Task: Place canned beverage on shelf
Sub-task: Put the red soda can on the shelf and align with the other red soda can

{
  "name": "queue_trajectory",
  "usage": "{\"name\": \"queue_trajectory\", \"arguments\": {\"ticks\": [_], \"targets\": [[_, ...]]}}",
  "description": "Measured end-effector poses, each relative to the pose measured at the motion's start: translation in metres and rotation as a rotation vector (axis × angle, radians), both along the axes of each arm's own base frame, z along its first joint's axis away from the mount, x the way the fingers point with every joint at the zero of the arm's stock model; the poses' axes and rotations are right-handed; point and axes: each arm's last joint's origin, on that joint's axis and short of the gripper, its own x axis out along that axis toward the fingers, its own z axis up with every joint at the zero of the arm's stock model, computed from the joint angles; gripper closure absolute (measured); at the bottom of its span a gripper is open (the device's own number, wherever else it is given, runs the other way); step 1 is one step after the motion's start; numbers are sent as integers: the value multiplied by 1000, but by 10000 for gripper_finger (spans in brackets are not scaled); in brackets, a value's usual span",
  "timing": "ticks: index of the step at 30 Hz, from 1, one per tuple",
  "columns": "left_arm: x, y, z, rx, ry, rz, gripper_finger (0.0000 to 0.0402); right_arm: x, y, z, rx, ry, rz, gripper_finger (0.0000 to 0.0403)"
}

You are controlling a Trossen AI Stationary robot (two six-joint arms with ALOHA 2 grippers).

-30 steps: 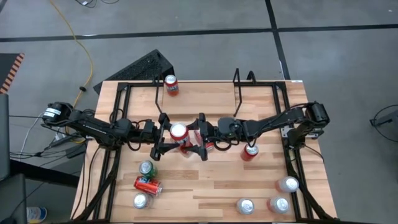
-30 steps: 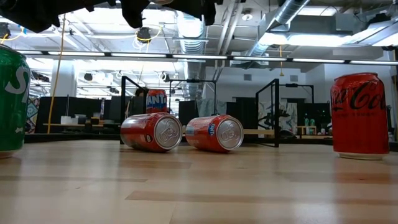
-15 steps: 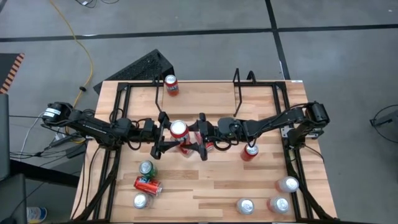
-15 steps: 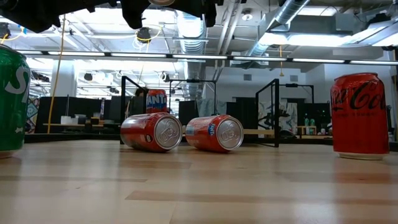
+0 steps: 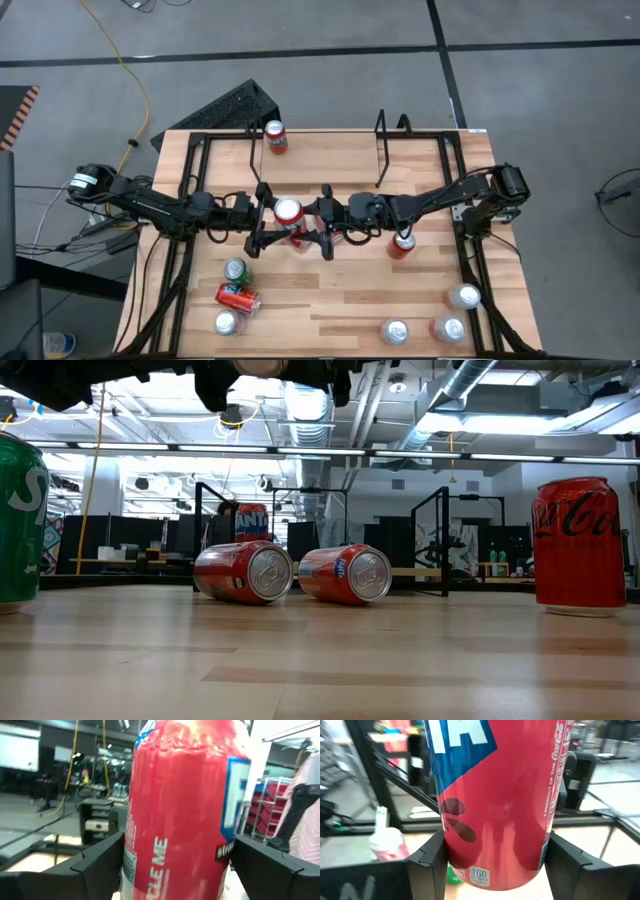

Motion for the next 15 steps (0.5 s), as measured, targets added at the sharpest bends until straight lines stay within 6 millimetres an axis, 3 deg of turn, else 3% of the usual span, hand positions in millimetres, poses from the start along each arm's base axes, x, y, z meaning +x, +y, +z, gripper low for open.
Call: {"name": "queue_trajectory", "arguments": {"ticks": [9, 15], "targets": [[1, 1, -5, -15, 59, 19, 64, -1, 1, -3, -13, 29, -14, 170], [-9, 2, -5, -5, 166, 19, 64, -1, 1, -5, -15, 53, -12, 170]]}}
